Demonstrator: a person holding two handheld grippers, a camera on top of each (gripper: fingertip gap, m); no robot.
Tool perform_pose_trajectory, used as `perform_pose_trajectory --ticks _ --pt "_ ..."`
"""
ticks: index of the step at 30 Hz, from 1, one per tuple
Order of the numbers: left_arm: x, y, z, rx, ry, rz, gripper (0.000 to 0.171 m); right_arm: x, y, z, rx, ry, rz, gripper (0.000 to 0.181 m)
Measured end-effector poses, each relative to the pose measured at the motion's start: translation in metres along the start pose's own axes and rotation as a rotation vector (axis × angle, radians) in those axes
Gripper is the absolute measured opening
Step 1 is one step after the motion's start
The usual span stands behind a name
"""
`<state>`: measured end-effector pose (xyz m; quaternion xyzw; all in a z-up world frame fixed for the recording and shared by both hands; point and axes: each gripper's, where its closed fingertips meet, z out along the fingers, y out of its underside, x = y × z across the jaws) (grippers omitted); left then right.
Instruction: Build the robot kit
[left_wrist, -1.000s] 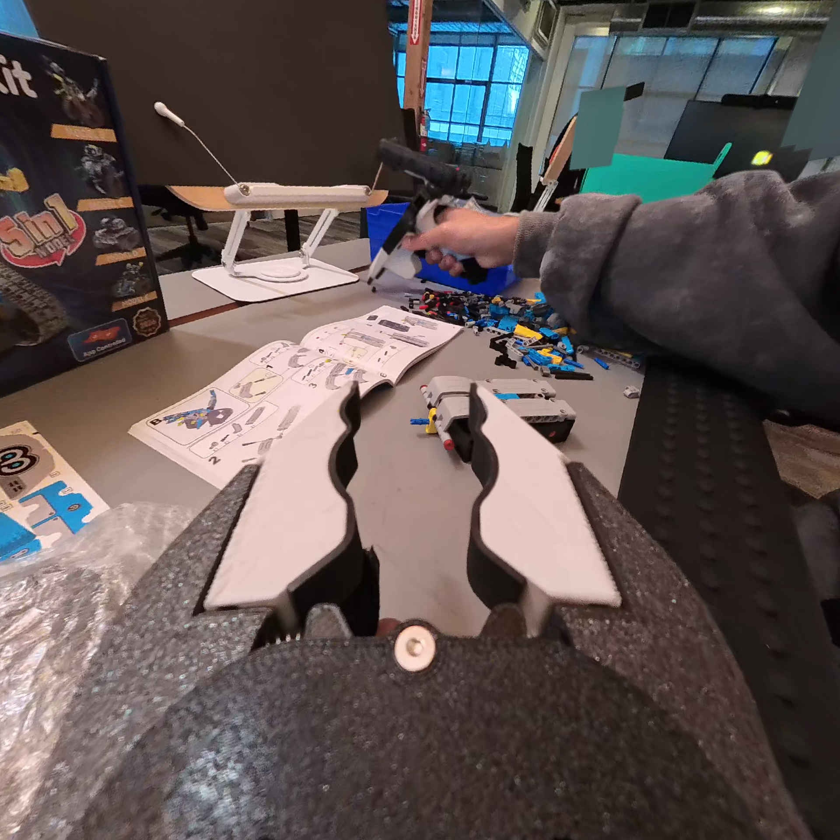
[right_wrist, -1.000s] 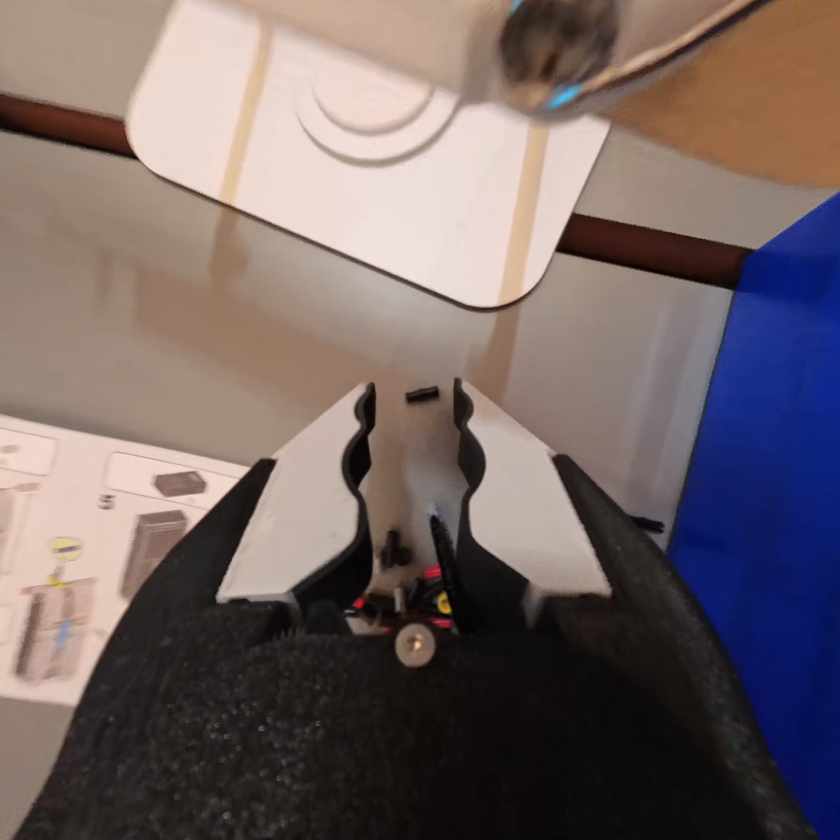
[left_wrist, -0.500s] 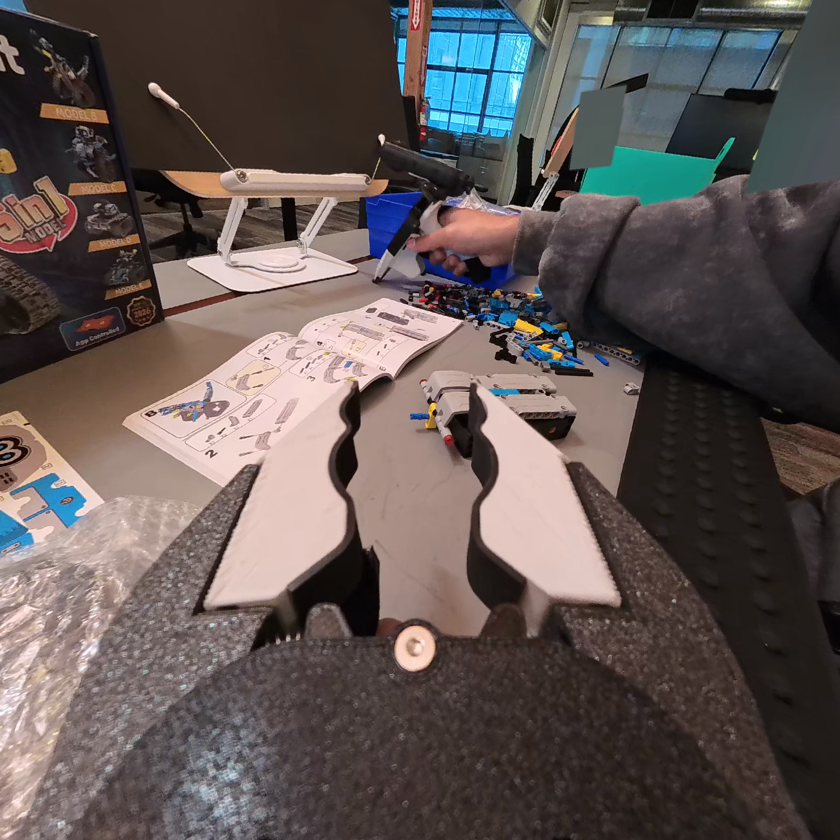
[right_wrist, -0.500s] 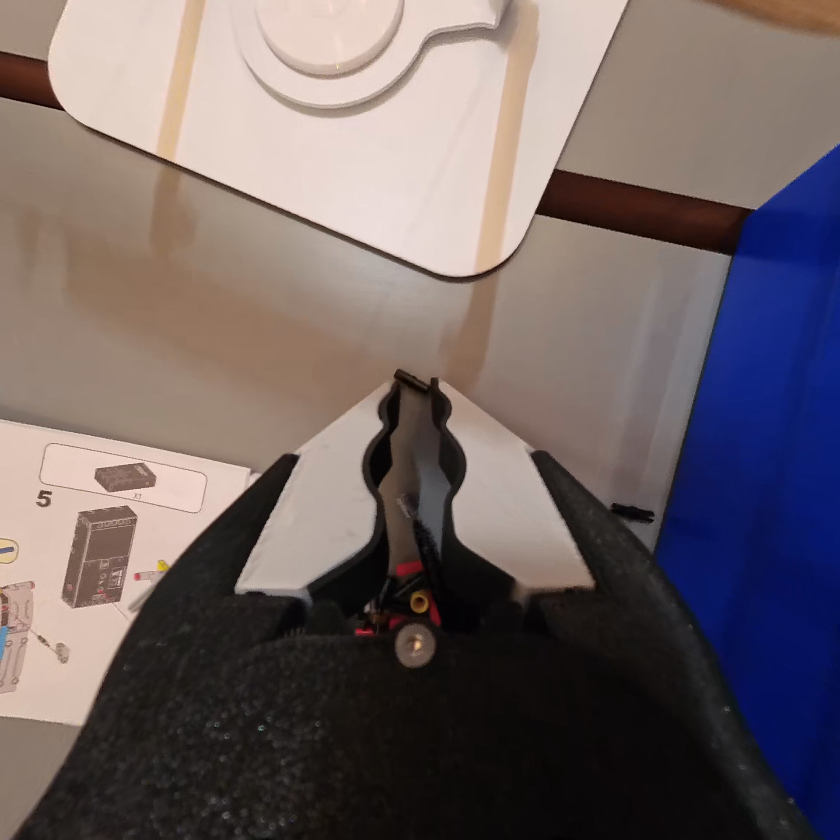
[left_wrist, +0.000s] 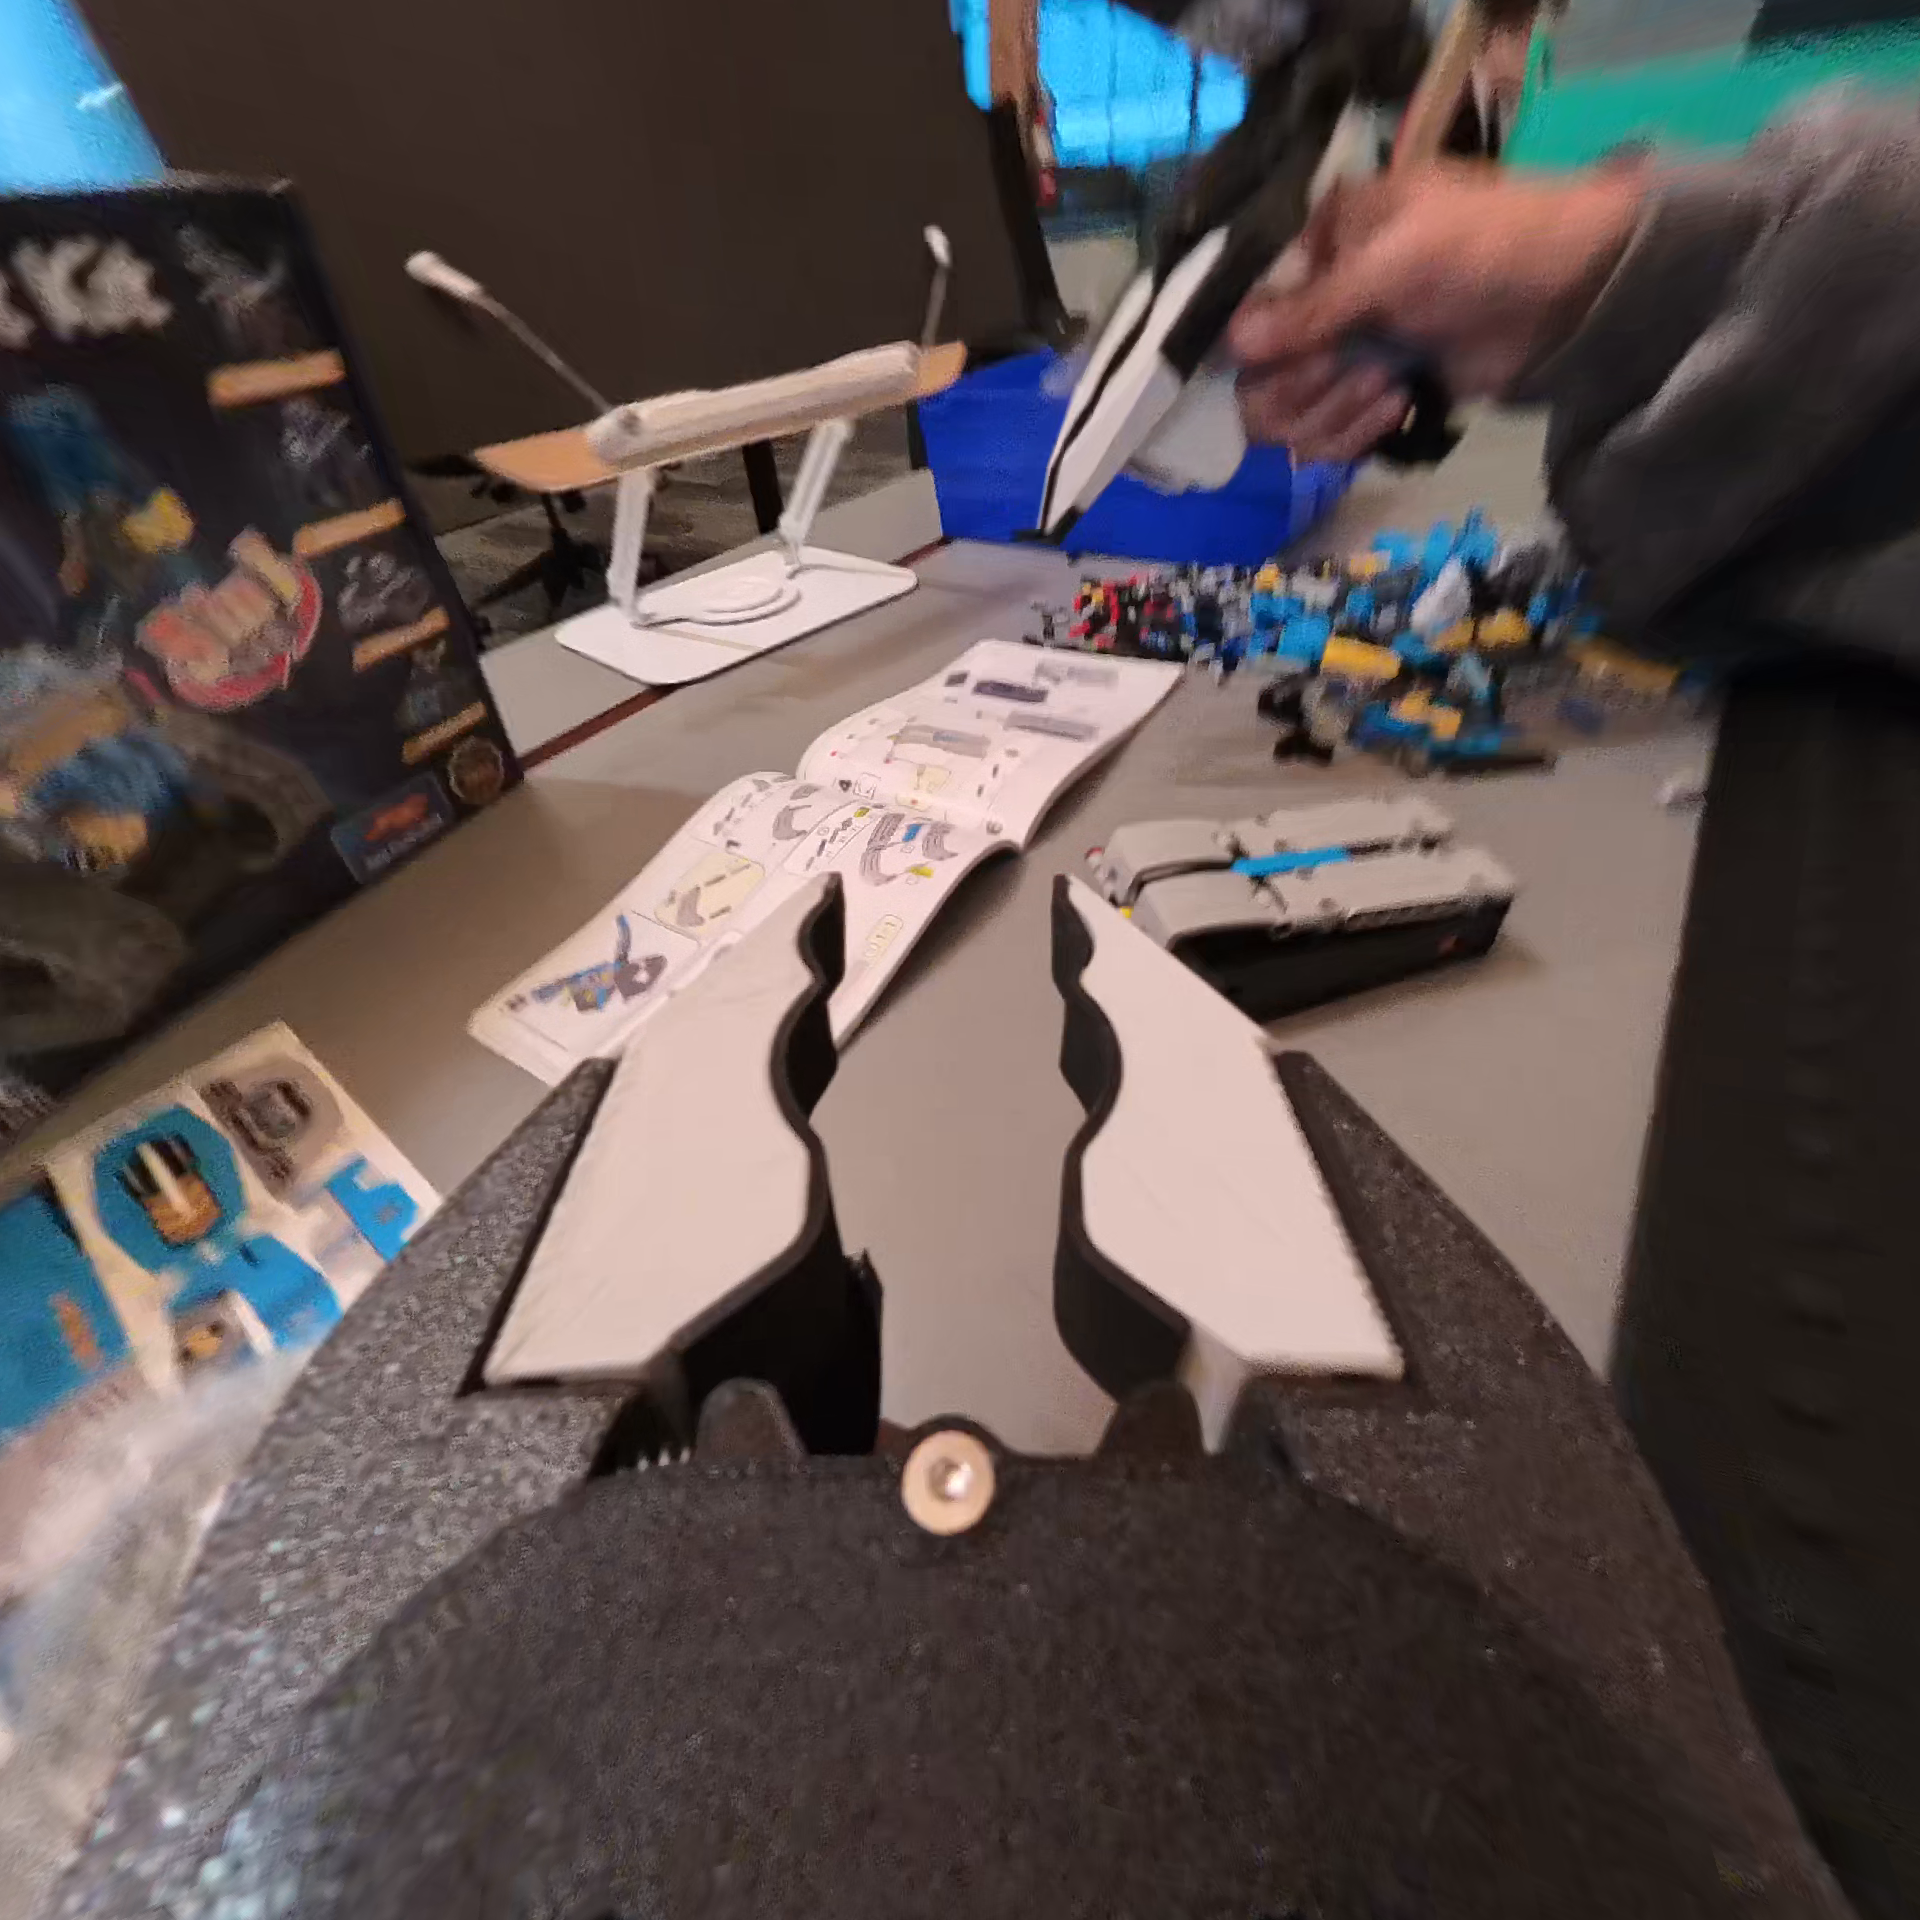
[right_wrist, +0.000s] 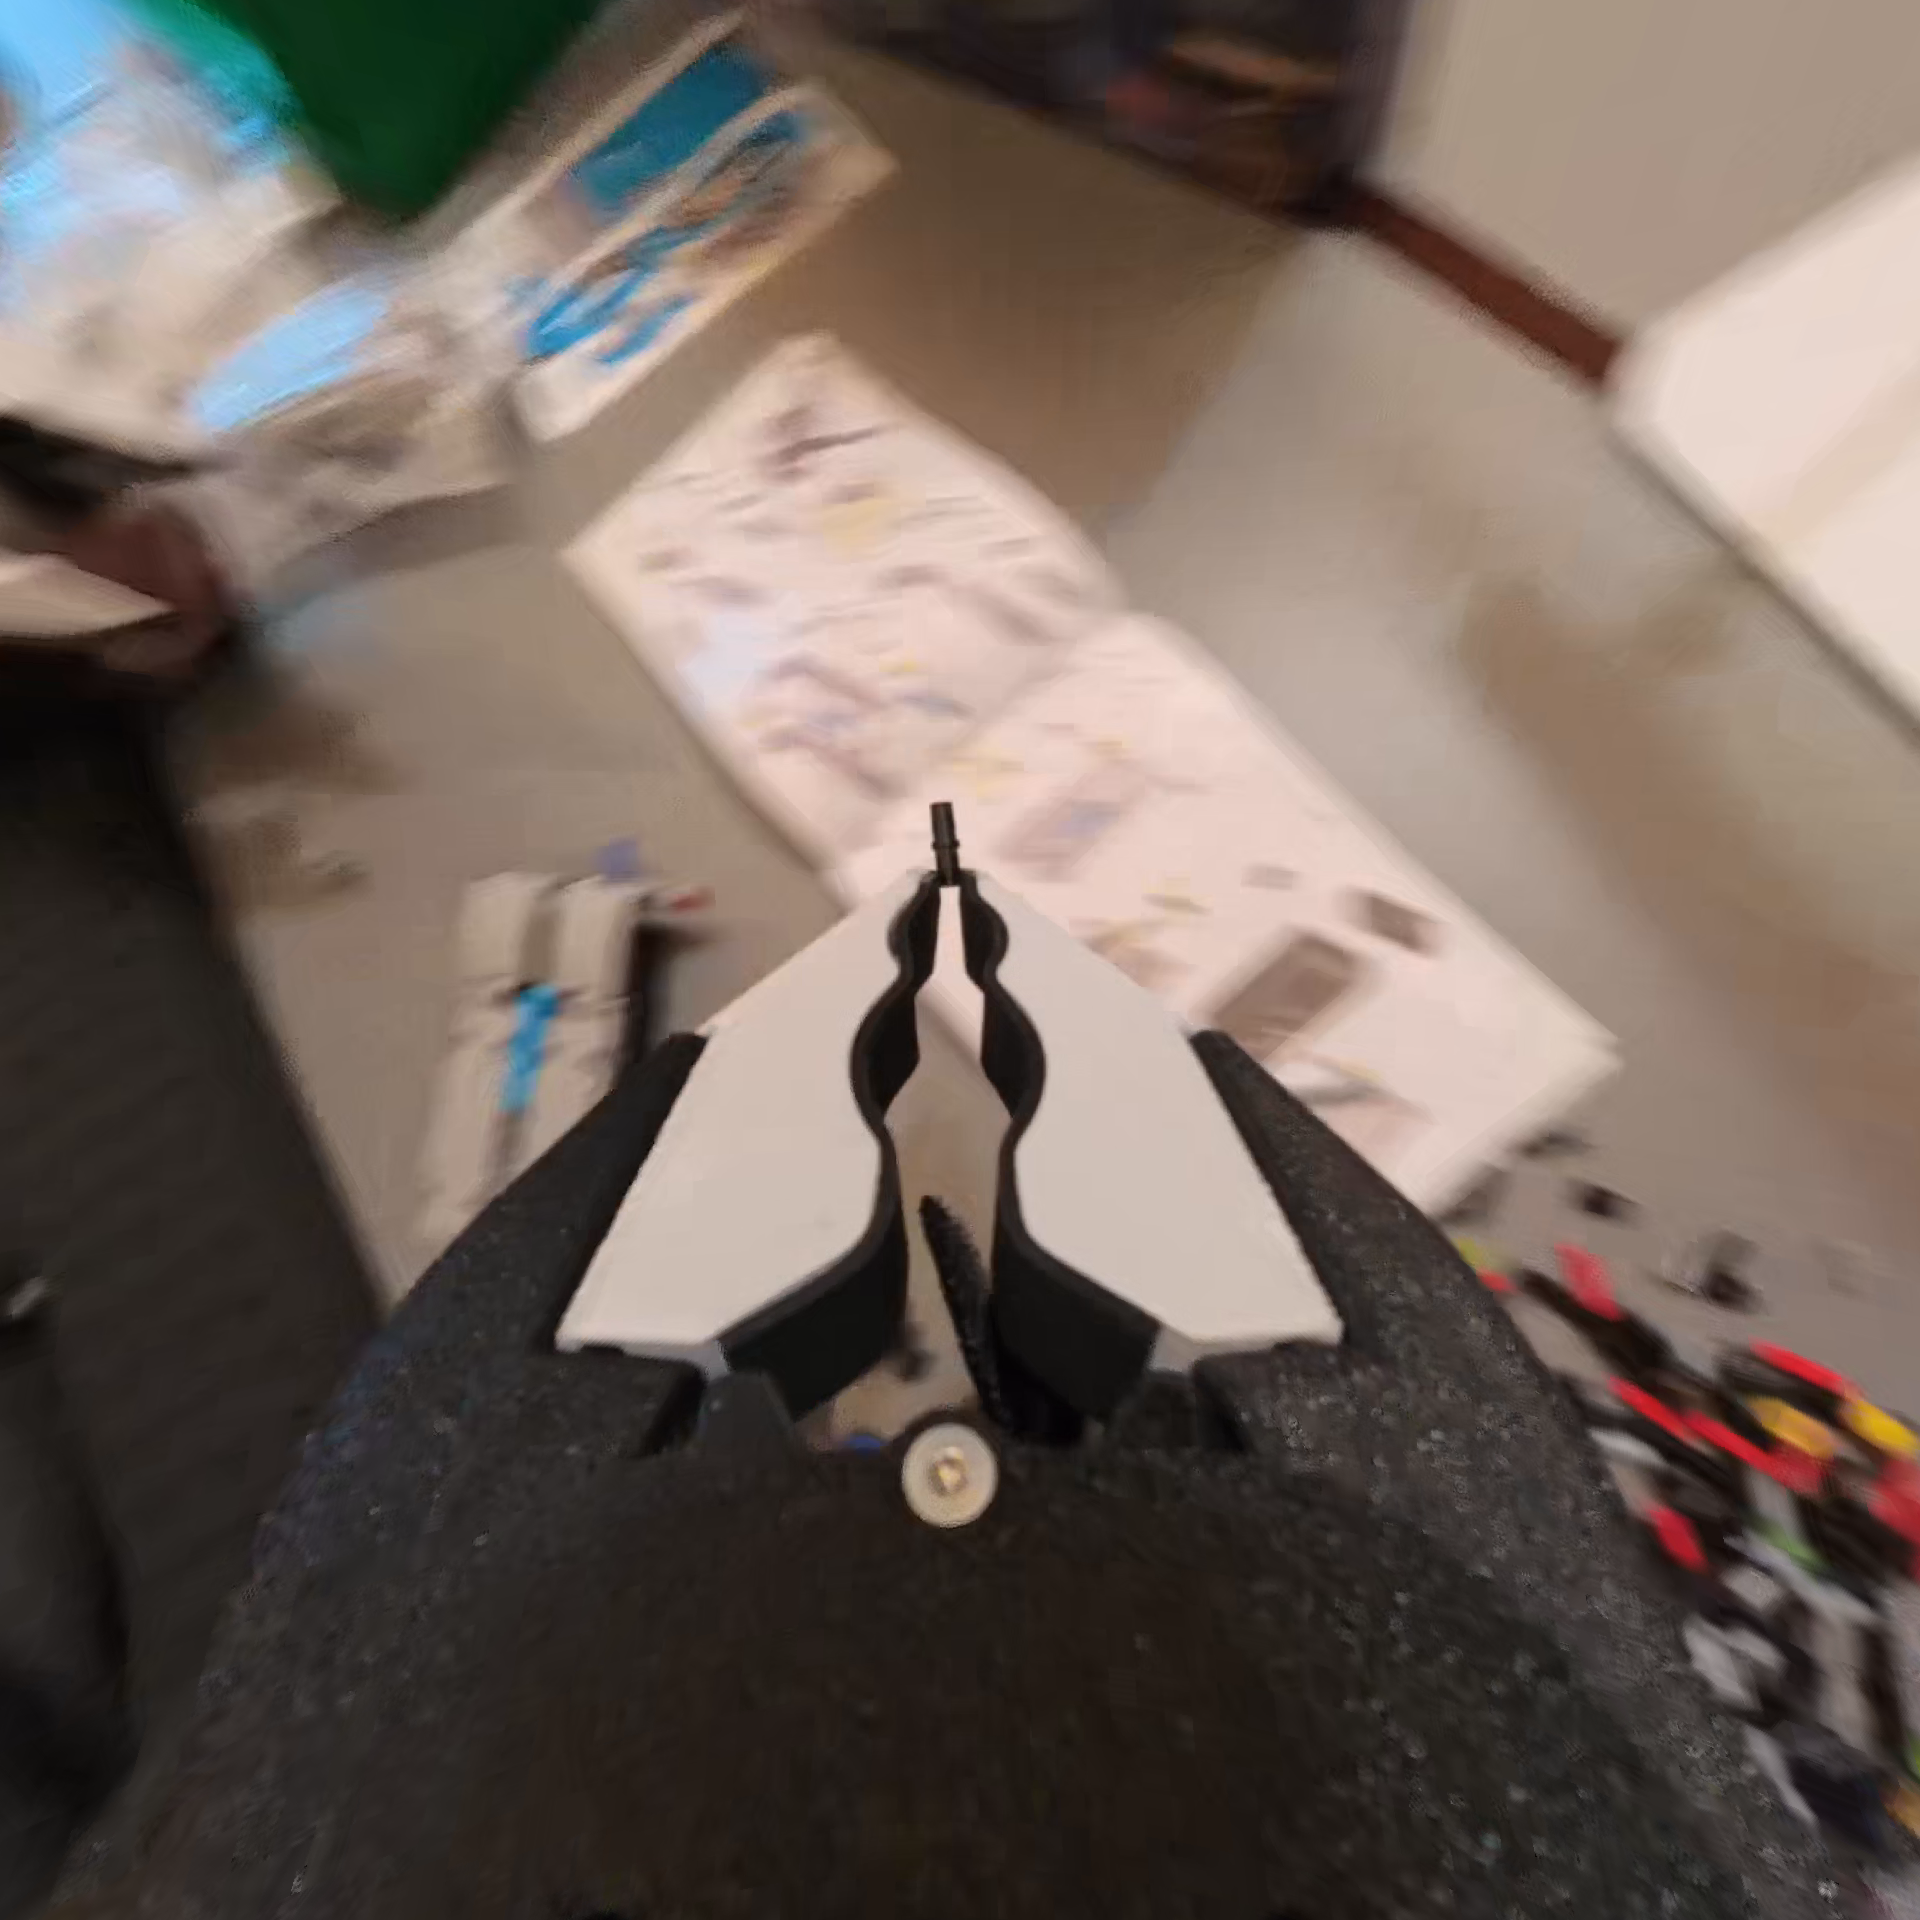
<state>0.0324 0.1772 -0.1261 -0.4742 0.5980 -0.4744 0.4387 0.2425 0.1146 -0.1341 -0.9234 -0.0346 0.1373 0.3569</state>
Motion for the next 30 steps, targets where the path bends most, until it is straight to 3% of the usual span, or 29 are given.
perform_pose_trajectory --ticks 3,5,8,10,12,17,21,23,30 --pt "0.008 -0.003 0.018 -0.081 -0.035 0.371 0.038 -0.092 0.012 0.016 -0.058 -0.141 -0.146 0.002" --pt "0.004 -0.009 0.029 -0.092 -0.142 0.689 0.039 -0.128 0.020 0.029 -0.073 -0.197 -0.186 0.002" --pt "0.012 0.000 0.039 -0.086 -0.243 1.104 0.038 -0.142 0.017 0.046 -0.019 -0.202 -0.201 0.003" --pt "0.021 0.011 0.039 -0.074 -0.277 1.257 0.037 -0.156 0.007 0.054 0.059 -0.298 -0.124 0.002" --pt "0.029 0.016 0.037 -0.043 -0.286 1.349 0.037 -0.159 0.008 0.069 0.031 -0.309 -0.127 0.002" --pt "0.029 0.022 0.041 -0.036 -0.310 1.283 0.038 -0.173 0.014 0.092 0.013 -0.333 -0.169 0.002" --pt "0.028 0.026 0.044 -0.039 -0.307 1.280 0.007 -0.174 0.010 0.090 0.039 -0.321 -0.188 0.002" --pt "0.028 0.025 0.044 -0.030 -0.312 1.272 0.006 -0.174 0.010 0.089 0.043 -0.334 -0.178 0.003" --pt "0.022 0.016 0.043 -0.048 -0.302 0.993 0.002 -0.174 -0.006 0.080 0.221 -0.310 -0.210 0.003"
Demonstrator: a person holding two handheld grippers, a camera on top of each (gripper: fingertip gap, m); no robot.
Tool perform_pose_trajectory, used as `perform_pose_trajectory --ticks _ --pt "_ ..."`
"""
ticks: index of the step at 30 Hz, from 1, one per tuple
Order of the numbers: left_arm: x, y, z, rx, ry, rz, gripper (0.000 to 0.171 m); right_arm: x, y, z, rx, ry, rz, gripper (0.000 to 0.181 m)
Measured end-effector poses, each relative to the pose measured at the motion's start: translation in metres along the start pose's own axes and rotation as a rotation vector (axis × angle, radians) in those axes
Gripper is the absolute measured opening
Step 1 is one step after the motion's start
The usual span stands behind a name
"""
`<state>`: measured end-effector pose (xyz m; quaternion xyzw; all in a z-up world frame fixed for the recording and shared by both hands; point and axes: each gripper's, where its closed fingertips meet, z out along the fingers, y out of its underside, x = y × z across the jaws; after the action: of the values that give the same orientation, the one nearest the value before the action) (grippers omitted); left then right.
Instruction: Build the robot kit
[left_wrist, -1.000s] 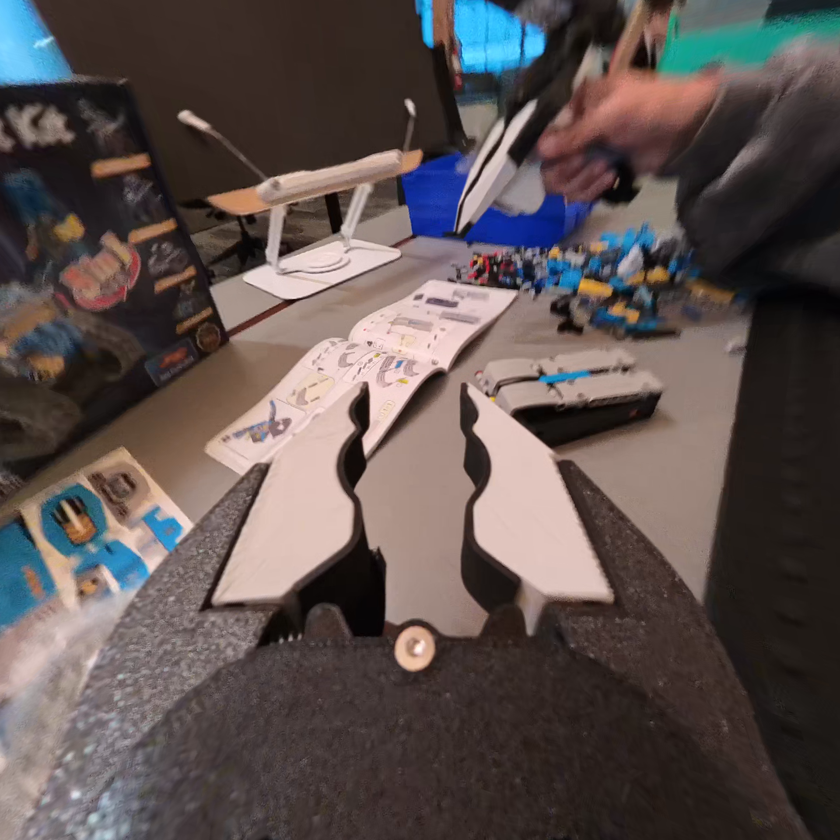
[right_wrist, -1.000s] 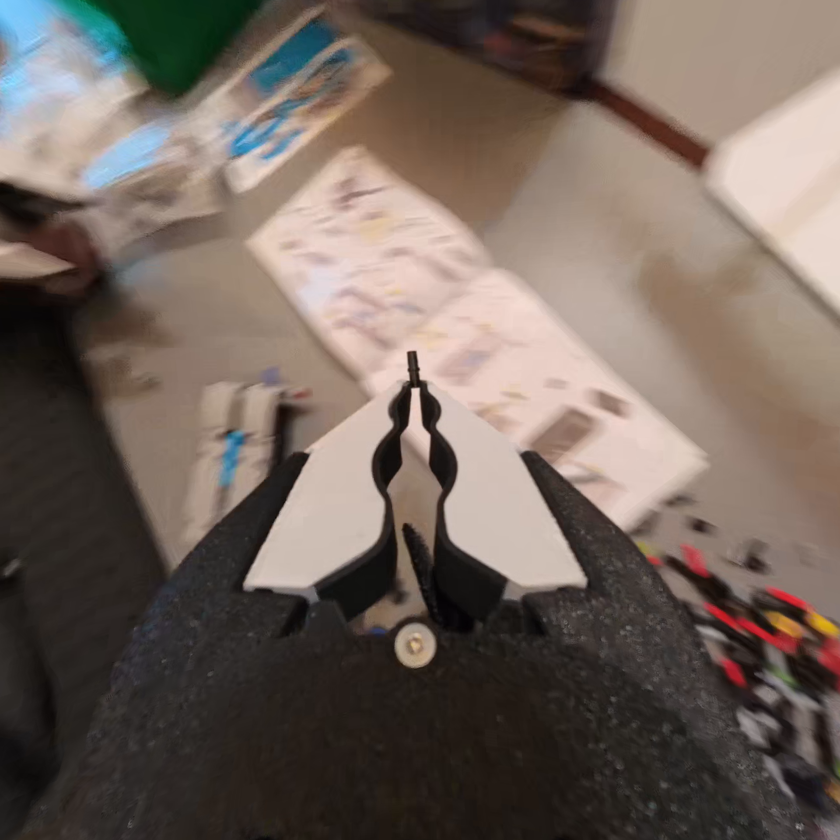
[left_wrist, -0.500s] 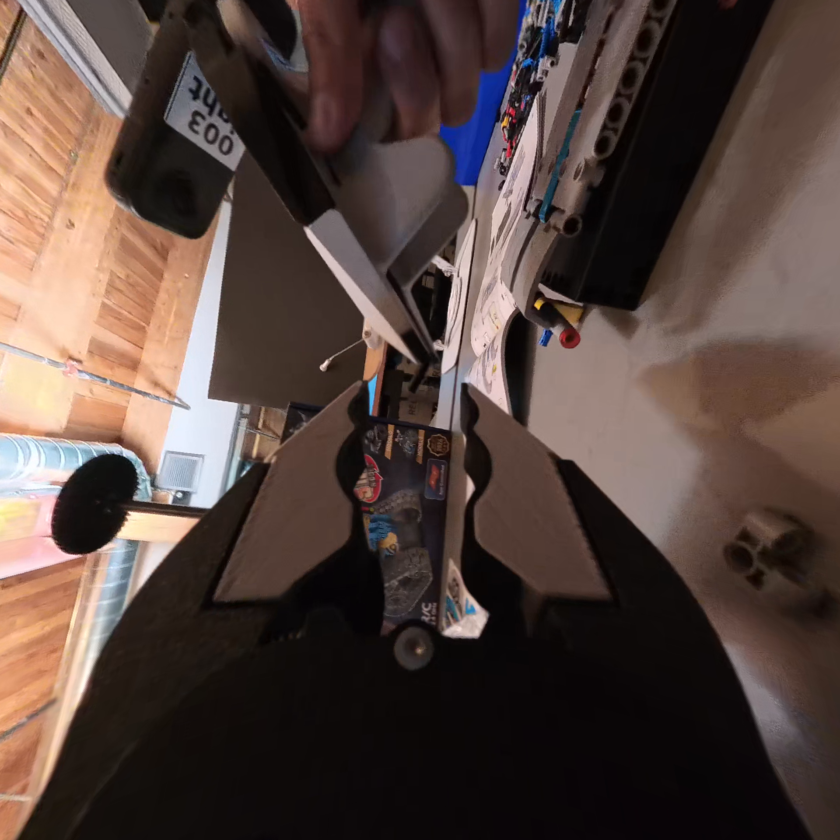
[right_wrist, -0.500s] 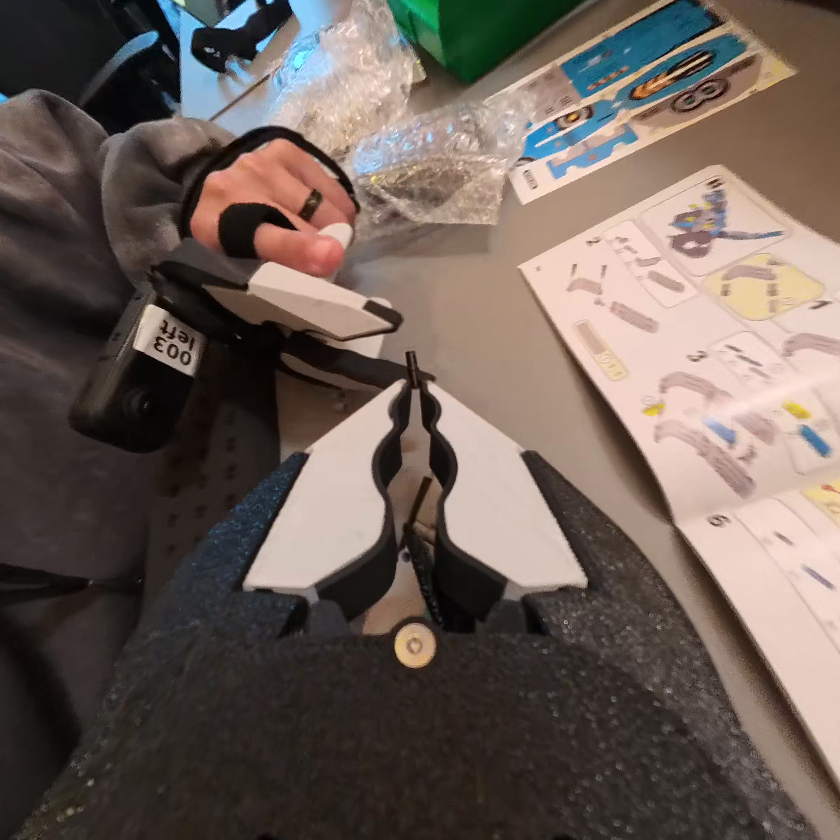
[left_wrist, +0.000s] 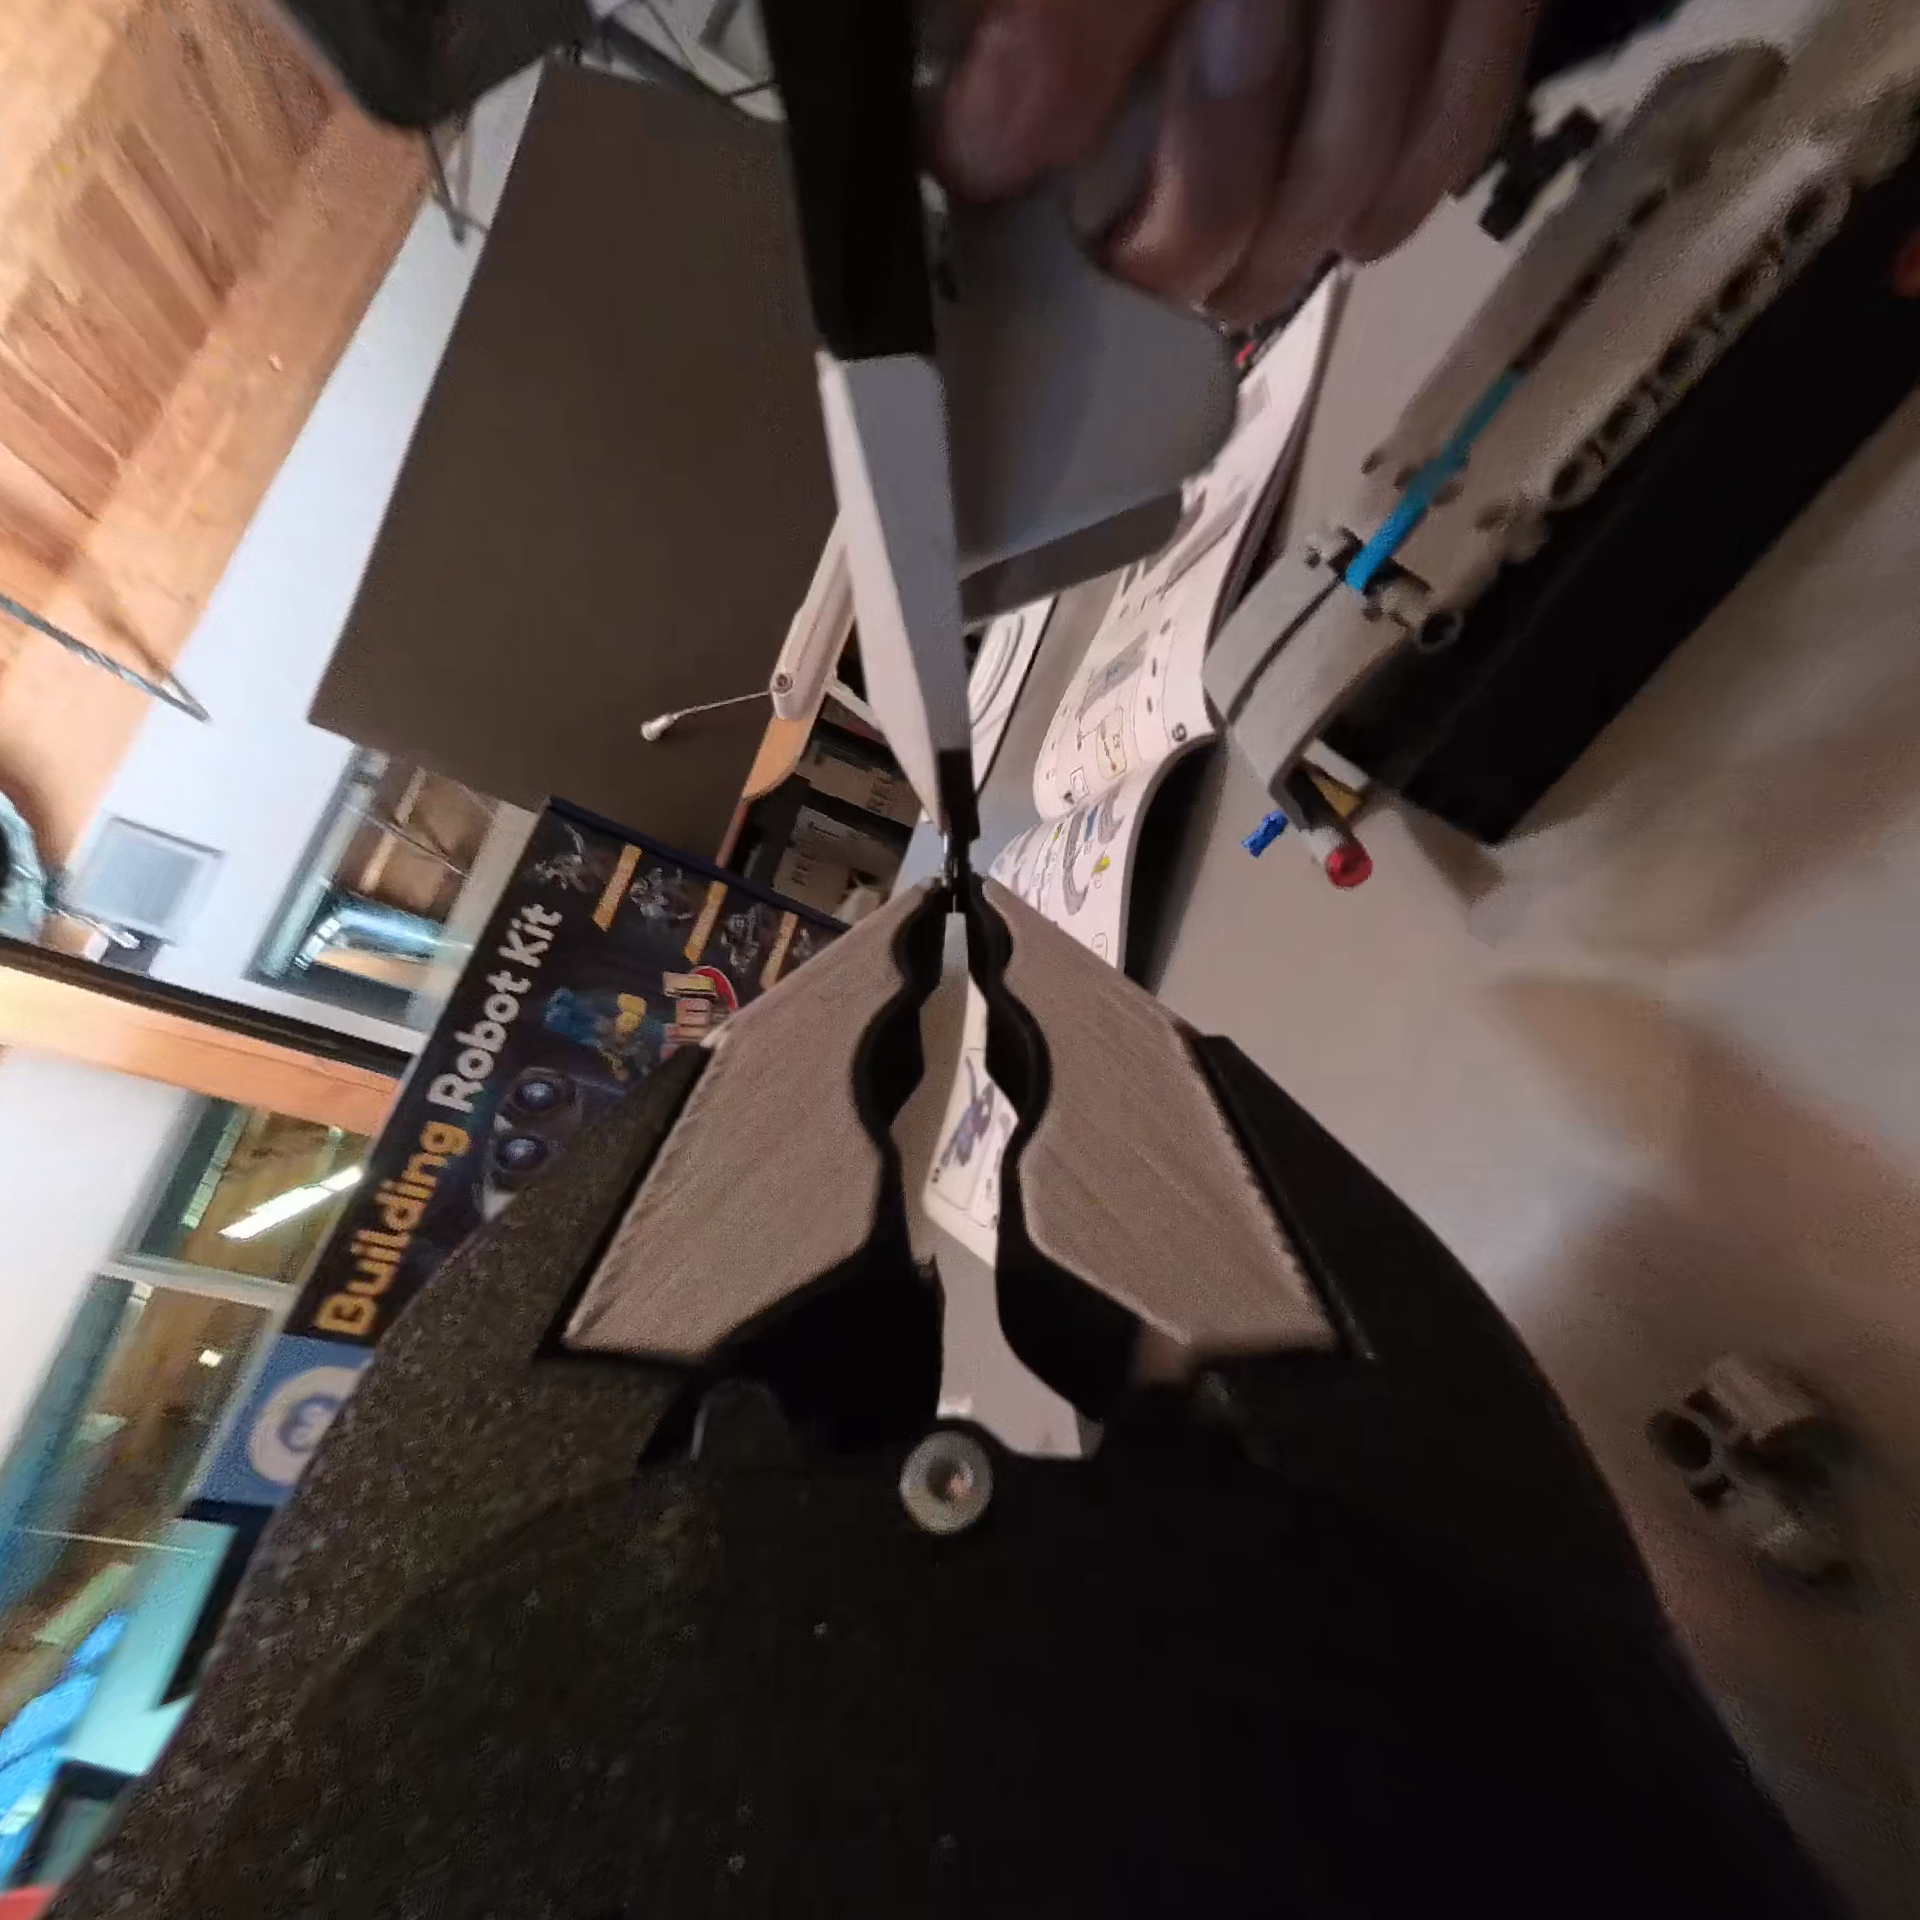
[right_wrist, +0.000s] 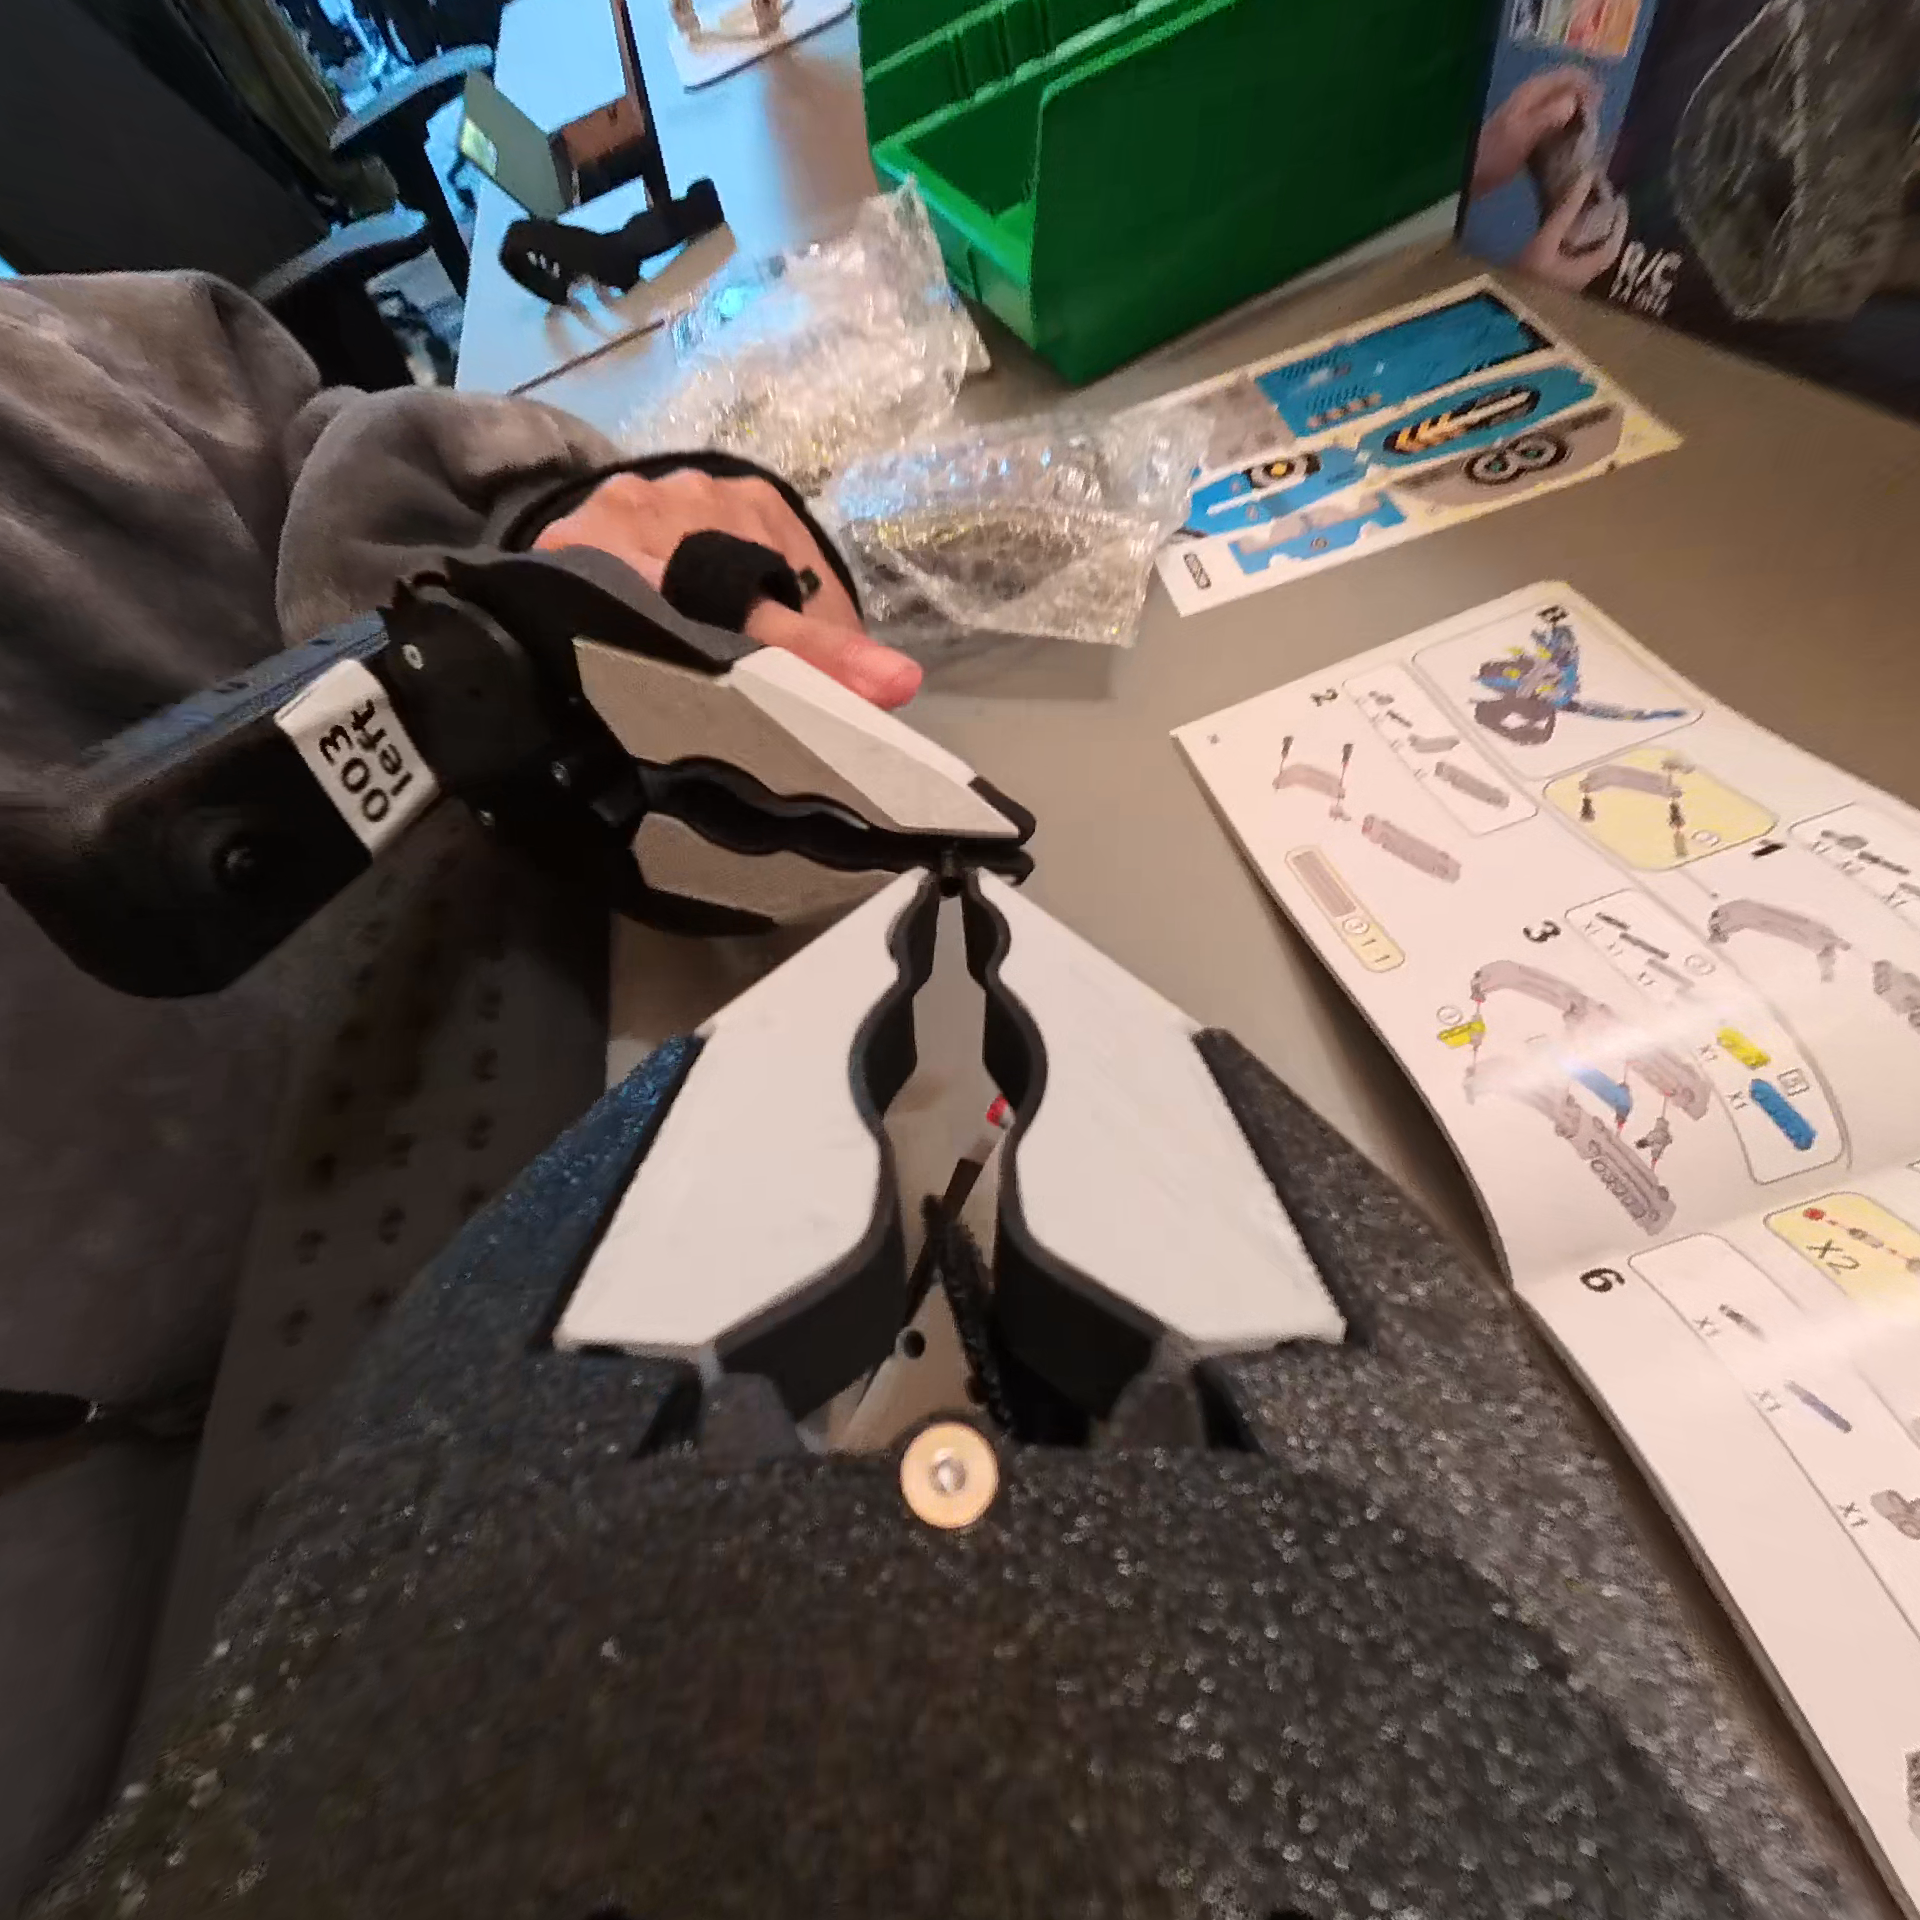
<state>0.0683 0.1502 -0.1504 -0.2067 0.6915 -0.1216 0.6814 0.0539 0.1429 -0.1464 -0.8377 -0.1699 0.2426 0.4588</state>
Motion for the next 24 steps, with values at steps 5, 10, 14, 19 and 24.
perform_pose_trajectory --ticks 5,10,14,19,24 --pt "-0.007 -0.005 -0.002 0.012 0.013 -0.128 0.002 -0.004 -0.007 0.001 0.054 0.022 -0.036 0.004" --pt "-0.010 -0.007 -0.004 0.021 0.018 -0.168 0.002 -0.007 -0.011 0.000 0.081 0.052 -0.088 0.004" --pt "-0.010 -0.006 -0.004 0.019 0.019 -0.193 0.002 -0.007 -0.011 0.001 0.103 0.019 -0.032 0.004" --pt "-0.013 -0.008 -0.005 0.019 -0.021 -0.150 0.002 -0.010 -0.016 0.000 0.146 -0.039 0.072 0.006" --pt "-0.008 -0.009 -0.005 0.009 -0.019 -0.130 0.002 -0.010 -0.011 -0.001 0.112 -0.066 0.114 0.003"
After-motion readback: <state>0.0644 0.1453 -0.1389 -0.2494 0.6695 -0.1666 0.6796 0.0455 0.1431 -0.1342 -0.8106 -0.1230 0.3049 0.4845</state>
